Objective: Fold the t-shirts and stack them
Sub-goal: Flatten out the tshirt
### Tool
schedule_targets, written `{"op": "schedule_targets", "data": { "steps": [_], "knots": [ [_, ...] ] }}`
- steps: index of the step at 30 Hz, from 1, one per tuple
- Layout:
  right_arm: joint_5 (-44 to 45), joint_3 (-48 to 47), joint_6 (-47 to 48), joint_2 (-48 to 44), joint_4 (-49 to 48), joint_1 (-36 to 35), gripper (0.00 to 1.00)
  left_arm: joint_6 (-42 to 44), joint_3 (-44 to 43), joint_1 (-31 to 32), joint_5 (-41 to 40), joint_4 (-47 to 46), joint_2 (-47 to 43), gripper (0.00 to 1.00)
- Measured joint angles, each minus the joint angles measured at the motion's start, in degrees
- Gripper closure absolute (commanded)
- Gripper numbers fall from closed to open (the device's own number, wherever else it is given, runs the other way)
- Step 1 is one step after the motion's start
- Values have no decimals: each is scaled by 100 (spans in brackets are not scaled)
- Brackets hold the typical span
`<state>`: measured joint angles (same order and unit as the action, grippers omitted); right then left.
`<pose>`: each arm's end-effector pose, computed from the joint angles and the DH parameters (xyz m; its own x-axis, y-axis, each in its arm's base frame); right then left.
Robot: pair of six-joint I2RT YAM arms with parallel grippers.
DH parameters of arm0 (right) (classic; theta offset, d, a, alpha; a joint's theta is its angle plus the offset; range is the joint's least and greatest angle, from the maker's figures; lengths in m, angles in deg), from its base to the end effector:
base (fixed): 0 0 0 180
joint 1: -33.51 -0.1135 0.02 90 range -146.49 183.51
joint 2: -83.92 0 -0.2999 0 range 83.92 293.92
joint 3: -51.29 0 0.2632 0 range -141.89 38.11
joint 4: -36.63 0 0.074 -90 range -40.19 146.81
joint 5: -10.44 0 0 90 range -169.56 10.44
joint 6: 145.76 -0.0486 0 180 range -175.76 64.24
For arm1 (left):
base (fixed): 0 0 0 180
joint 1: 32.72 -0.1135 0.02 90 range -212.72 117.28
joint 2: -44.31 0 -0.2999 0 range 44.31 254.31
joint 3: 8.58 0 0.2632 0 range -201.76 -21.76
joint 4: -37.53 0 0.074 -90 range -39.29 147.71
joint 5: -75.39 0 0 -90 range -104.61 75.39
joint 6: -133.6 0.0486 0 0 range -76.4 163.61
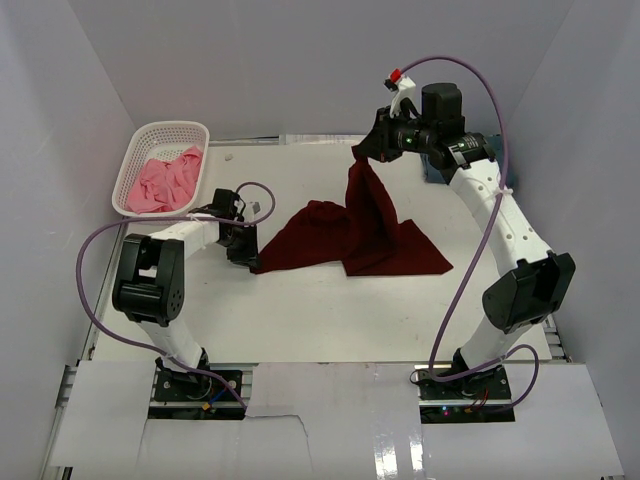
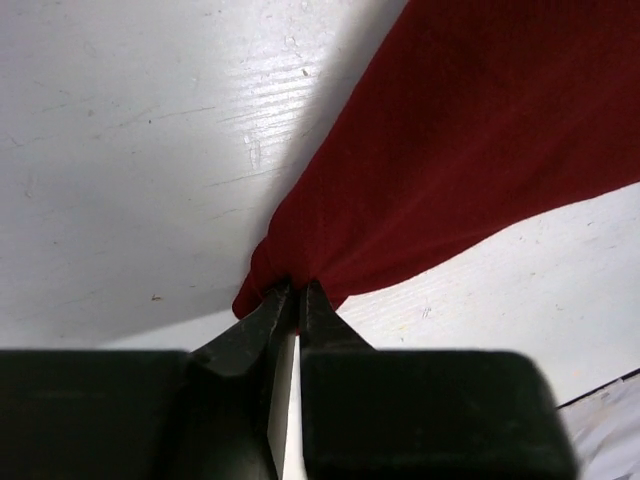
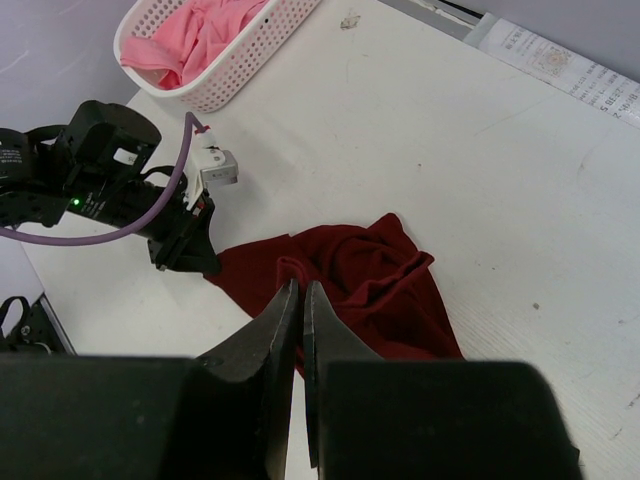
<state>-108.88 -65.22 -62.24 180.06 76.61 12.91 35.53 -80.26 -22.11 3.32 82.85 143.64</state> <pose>0.3740 0.1660 0.4642 -0.3955 -0.0435 -0.9174 -0.6984 0.6630 0.2696 0.3285 -0.0768 0.1723 -0.9675 0.0454 -0.2486 0.1293 0.9342 -0.3326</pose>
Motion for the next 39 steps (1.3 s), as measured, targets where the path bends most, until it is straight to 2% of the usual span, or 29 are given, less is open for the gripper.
{"op": "schedule_targets", "data": {
  "steps": [1,2,8,12,17,19,23,25,28,33,34,35,37,39],
  "knots": [
    [-2,11,-2,-9,9,0,92,-13,-55,0,-17,55,50,96],
    [-2,11,-4,-11,7,0,92,-35,-90,-4,-24,90,79,100],
    [81,11,-50,-70,22,11,92,-114,-151,0,-96,195,85,100],
    [280,13,-192,-162,42,192,92,-348,-319,7,-551,354,-107,100],
    [807,551,-446,-813,7,782,92,-717,-1443,-238,-1056,446,-715,100],
    [1025,1119,-564,-1373,-11,964,92,-863,-1786,-420,-1239,199,-1147,100],
    [942,2776,-835,-2697,-319,949,92,-1069,-1742,-741,-1480,-131,-2210,100],
    [813,3659,-931,-3228,-444,890,92,-1137,-1508,-822,-1561,-251,-2605,100],
    [734,4802,-997,-3764,-376,846,92,-1196,-671,-1034,-1547,-490,-3073,100],
    [710,5932,-1001,-4109,153,841,92,-1189,223,-1412,-1397,-323,-2889,99],
    [715,6048,-1001,-4148,254,841,92,-1187,378,-1416,-1331,-310,-2857,95],
    [737,6140,-1001,-4190,321,839,92,-1185,531,-1414,-1263,-284,-2857,77],
    [787,6238,-999,-4258,433,837,92,-1126,743,-1412,-1145,-238,-2872,47],
    [831,6240,-999,-4286,474,837,92,-1073,848,-1405,-1054,-219,-2887,2]
  ]
}}
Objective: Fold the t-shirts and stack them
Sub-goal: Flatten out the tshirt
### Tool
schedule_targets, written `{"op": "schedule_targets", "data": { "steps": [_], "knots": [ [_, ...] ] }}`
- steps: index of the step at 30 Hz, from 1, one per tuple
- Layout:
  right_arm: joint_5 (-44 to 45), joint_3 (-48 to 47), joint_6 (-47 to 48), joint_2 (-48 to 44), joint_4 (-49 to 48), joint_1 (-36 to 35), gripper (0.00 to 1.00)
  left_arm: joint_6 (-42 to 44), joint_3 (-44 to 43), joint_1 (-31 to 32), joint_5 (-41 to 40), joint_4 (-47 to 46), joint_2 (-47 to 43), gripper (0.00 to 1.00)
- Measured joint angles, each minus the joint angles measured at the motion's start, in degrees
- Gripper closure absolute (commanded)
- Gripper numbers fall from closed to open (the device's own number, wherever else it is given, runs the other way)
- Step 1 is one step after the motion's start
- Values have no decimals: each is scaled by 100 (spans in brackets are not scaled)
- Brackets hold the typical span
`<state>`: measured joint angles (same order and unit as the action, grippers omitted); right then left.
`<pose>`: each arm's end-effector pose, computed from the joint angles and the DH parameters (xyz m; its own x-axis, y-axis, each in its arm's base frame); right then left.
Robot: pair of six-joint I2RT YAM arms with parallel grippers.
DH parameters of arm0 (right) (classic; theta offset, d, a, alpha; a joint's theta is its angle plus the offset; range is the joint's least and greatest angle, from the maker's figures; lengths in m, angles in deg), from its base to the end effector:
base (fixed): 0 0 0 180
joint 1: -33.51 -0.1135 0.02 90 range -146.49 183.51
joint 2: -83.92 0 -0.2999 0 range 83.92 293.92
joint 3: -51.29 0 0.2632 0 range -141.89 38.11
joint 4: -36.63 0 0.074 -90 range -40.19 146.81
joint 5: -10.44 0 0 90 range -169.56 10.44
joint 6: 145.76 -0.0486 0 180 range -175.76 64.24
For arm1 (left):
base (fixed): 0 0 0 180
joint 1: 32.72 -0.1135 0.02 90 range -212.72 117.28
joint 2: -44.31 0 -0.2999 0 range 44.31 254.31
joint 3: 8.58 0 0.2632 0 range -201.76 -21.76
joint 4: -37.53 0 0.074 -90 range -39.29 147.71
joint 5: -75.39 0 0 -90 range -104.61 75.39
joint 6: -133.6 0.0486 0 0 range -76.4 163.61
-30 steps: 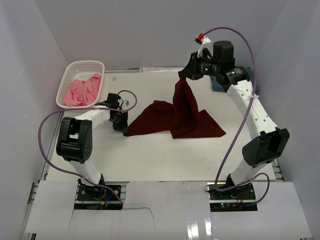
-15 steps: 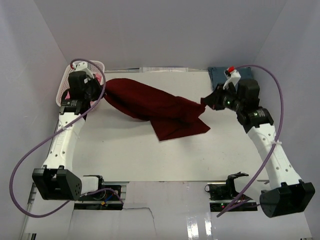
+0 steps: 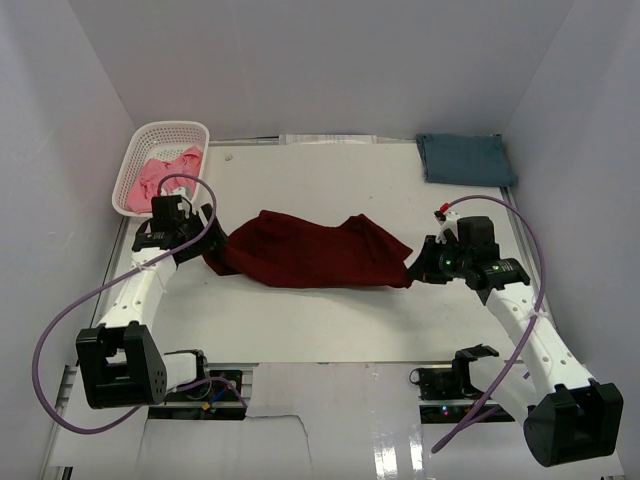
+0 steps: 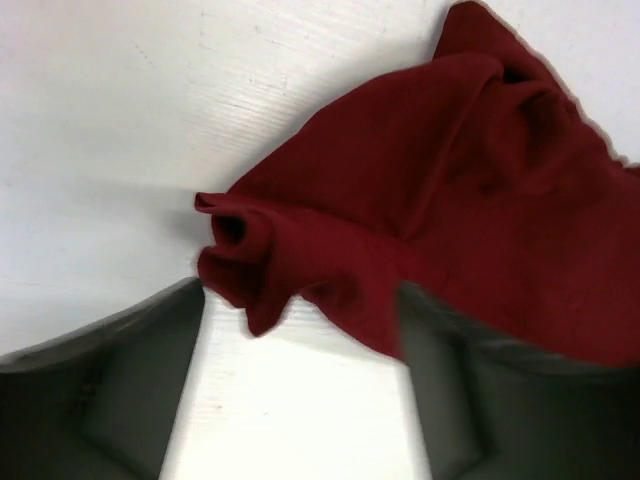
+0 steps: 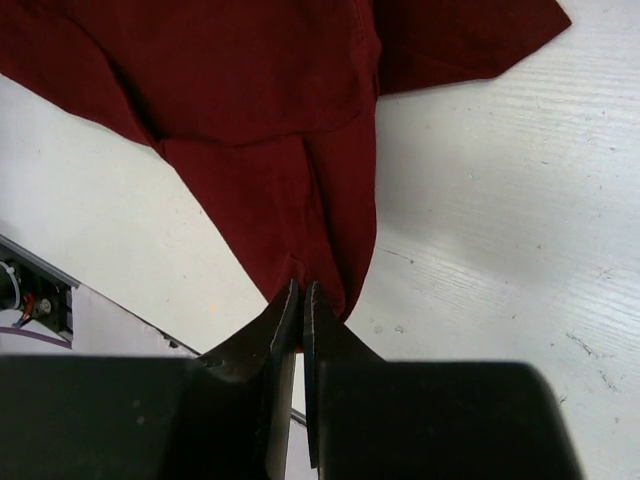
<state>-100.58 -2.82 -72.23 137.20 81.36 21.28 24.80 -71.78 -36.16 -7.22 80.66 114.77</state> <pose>0.1819 0.0573 0.2749 -0.7775 0.1023 -0.6205 -0.2397 0.8640 0.4428 0.2586 0.0093 0.2687 -0.7352 -0.3644 -0.5716 -0.2267 0.9269 -0.2993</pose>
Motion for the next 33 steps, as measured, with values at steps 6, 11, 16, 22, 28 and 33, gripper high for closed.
{"op": "schedule_targets", "data": {
  "steps": [6,11,16,22,28,33],
  "knots": [
    [238,-26,42,-2,133,-2,92,149,92,2,68,13,-208,2],
    [763,-103,33,-33,302,4,92,332,92,2,-74,9,-444,2],
    [1342,-105,-7,-83,481,66,92,422,107,2,-160,7,-295,2],
    [1707,-120,-20,-66,590,103,92,522,378,2,22,70,15,2],
    [1891,-376,-2,44,610,138,92,723,380,164,673,90,658,3],
    [1932,-538,4,146,605,179,92,859,321,382,1161,127,1611,14]
  ]
}}
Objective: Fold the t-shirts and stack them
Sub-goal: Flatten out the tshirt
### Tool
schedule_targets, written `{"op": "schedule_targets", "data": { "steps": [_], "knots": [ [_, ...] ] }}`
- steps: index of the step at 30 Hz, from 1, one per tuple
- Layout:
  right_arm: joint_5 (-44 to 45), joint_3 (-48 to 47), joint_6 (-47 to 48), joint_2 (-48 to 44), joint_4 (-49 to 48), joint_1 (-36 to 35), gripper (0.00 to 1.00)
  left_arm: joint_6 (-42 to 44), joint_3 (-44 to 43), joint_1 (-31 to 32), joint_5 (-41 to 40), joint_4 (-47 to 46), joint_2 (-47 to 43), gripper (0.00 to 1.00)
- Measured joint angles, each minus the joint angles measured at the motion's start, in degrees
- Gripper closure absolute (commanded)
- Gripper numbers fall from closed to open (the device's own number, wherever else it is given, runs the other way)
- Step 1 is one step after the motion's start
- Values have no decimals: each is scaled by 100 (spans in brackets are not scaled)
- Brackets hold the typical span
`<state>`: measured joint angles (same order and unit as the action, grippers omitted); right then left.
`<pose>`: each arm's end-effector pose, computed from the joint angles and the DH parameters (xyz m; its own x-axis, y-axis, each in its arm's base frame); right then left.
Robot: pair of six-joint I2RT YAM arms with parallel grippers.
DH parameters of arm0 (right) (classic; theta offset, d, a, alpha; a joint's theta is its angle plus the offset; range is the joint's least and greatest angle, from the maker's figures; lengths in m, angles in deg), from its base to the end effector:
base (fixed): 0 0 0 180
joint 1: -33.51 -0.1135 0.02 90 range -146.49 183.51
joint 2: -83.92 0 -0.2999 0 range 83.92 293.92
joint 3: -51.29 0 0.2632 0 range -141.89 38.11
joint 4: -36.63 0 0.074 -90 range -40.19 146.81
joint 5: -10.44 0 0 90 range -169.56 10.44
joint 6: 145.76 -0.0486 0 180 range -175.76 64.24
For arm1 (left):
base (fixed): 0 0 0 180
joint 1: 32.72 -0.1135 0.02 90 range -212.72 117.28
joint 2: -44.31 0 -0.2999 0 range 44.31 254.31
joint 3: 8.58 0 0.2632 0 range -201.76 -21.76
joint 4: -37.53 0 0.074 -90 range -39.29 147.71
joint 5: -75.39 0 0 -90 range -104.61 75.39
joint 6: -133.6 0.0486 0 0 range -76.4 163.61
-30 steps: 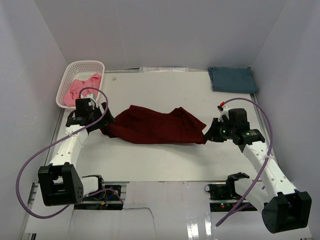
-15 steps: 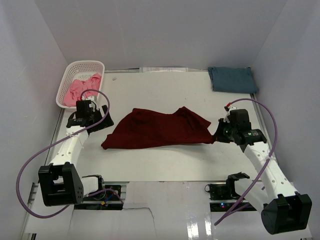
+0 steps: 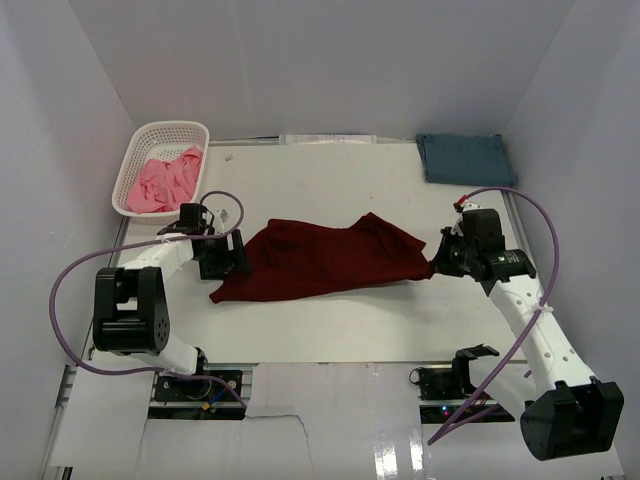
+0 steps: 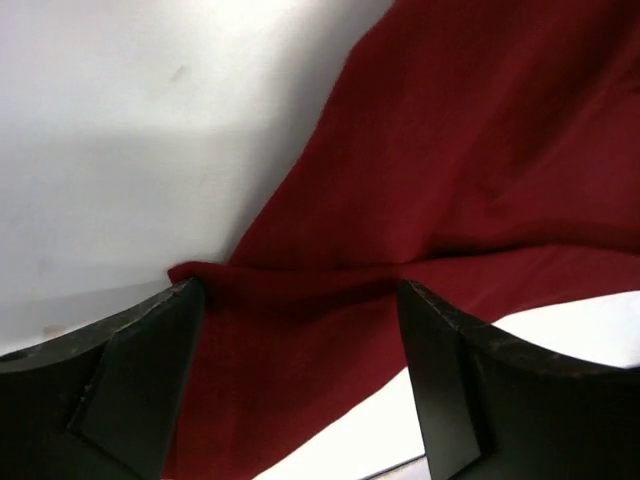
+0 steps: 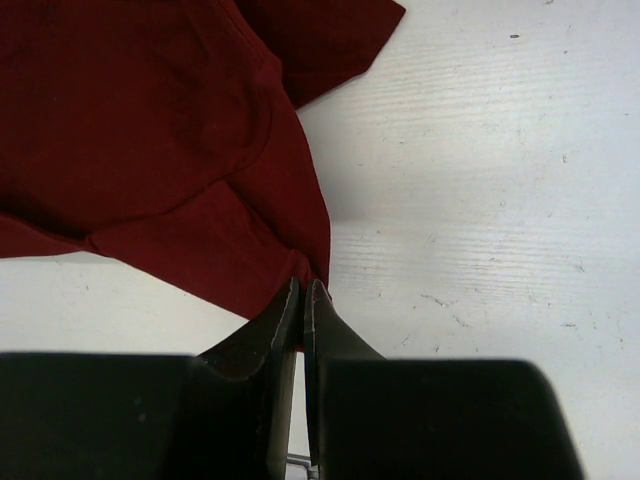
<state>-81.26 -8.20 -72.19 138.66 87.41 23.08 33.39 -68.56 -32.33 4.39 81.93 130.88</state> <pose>0.1908 0.0366 0.2920 -0.7358 0.1520 -0.6599 0.0072 0.9762 0.2169 0.2764 -0.0177 0.1816 -0.9504 -0.1611 -0.2660 -0.0569 0.9310 -0.3607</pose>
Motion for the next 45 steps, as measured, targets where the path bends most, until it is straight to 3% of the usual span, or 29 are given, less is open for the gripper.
{"op": "schedule_targets", "data": {
  "steps": [7,12,15,17,20,23,29,38,42,45],
  "knots": [
    [-20,-4,15,90,-2,55,92,44,-122,258,197,46,151,40],
    [-118,-4,20,173,-39,63,92,9,-122,282,153,153,146,41],
    [-155,-4,31,229,-74,63,92,-59,-125,280,87,219,13,57],
    [-155,-4,31,262,-129,63,92,-109,-133,280,4,269,-166,73],
    [-173,-7,24,374,-280,63,92,-221,-238,286,-212,321,-400,87],
    [-247,-37,-26,741,-529,63,92,-330,-468,284,-367,306,-343,94],
    [-492,-629,-186,2124,-999,68,92,-560,-1687,284,-393,343,726,94],
    [-726,-3696,-376,4295,-1344,428,92,-997,-4660,289,-592,345,2267,92],
    [-1075,-3945,-437,4715,-1602,592,92,-1012,-5298,289,-431,295,2841,64],
    [-1338,-3467,-424,4559,-1639,588,92,-944,-4857,284,-254,378,2763,57]
  ]
}}
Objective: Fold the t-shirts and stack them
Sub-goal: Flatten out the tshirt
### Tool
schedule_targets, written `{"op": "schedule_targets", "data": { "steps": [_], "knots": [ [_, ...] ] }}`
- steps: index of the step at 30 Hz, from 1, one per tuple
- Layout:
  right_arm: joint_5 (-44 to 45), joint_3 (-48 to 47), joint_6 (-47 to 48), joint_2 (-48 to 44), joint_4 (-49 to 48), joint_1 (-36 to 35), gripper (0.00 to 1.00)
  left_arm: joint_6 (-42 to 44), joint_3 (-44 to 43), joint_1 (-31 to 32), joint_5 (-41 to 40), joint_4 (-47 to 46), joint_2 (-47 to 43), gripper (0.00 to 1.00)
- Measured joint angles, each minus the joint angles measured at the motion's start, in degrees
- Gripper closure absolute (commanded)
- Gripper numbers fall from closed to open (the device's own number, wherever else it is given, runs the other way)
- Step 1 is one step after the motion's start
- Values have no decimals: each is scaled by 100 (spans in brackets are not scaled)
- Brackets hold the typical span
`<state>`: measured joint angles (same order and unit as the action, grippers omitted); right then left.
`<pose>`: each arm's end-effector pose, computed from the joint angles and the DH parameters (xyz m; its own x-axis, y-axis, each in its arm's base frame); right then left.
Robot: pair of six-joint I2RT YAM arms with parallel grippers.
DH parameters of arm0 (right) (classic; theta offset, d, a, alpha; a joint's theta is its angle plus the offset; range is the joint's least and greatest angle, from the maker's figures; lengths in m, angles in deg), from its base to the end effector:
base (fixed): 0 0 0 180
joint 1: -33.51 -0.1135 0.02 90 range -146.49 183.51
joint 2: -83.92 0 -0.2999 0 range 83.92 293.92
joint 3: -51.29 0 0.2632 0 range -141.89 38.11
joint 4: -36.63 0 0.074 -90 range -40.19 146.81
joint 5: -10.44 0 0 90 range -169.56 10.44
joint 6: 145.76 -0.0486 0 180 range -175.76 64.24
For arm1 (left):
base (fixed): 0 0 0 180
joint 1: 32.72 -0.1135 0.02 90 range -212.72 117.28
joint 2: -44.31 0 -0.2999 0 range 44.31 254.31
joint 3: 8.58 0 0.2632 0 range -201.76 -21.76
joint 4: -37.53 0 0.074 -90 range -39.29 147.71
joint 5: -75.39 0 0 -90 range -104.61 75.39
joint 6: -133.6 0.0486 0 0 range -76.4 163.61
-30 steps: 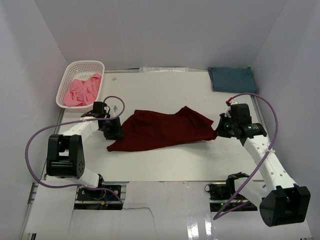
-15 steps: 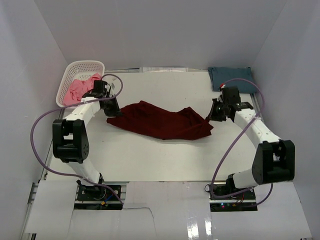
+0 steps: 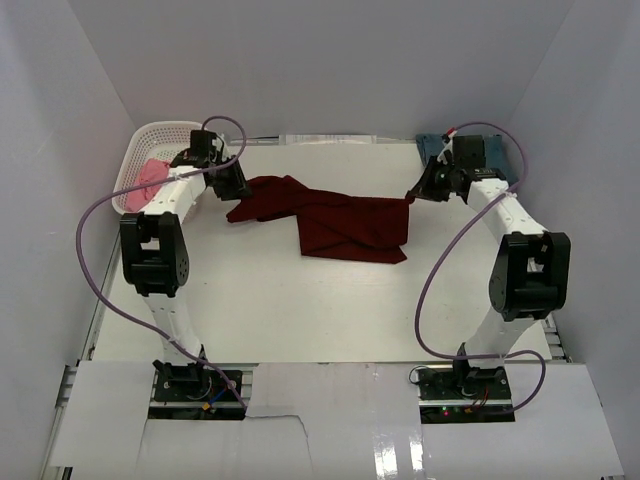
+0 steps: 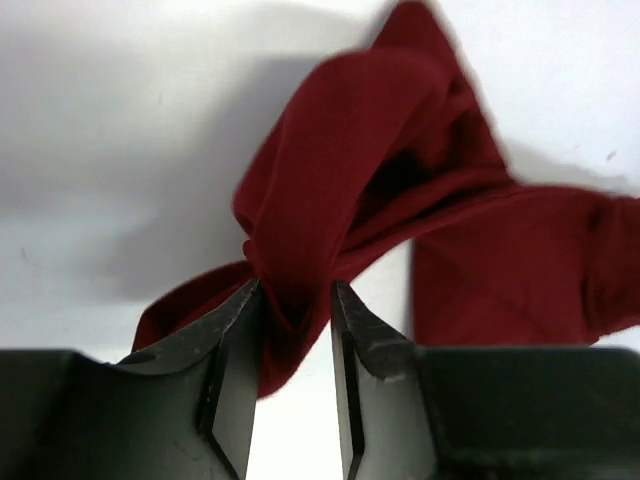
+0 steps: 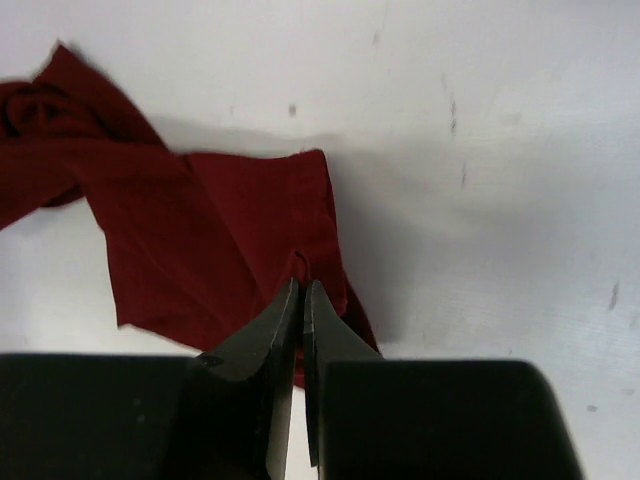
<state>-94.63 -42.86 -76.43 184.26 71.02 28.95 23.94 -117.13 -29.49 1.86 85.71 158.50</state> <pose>0.4250 0.0466 0.3015 -0.7033 0.2858 -0.6509 -0.0271 0.9042 0.4263 0.4745 -0.0406 0.2639 -0.8333 -0.2761 -0.4789 -0.0629 0.9081 -0.4141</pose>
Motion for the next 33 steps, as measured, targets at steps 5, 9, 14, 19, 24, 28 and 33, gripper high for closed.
{"op": "schedule_targets", "data": {
  "steps": [5,9,14,19,24,28,33],
  "knots": [
    [-328,1381,107,-935,92,-63,92,129,1650,-4,170,98,-763,52],
    [-299,2153,186,-1956,190,-81,92,229,2800,-4,219,240,-1762,43],
    [-284,2385,339,-2627,232,-81,92,424,3394,2,282,313,-2614,40],
    [-297,2629,433,-2649,240,-76,92,516,3512,2,-24,264,-2684,32],
    [-310,2695,455,-2649,247,-76,92,525,3300,-22,-313,-7,-2653,25],
    [-94,2796,455,-2796,258,-74,92,535,2653,-136,-326,-229,-2284,24],
    [566,3298,313,-3526,271,44,92,549,1985,-396,-240,-494,-1585,24]
  ]
}}
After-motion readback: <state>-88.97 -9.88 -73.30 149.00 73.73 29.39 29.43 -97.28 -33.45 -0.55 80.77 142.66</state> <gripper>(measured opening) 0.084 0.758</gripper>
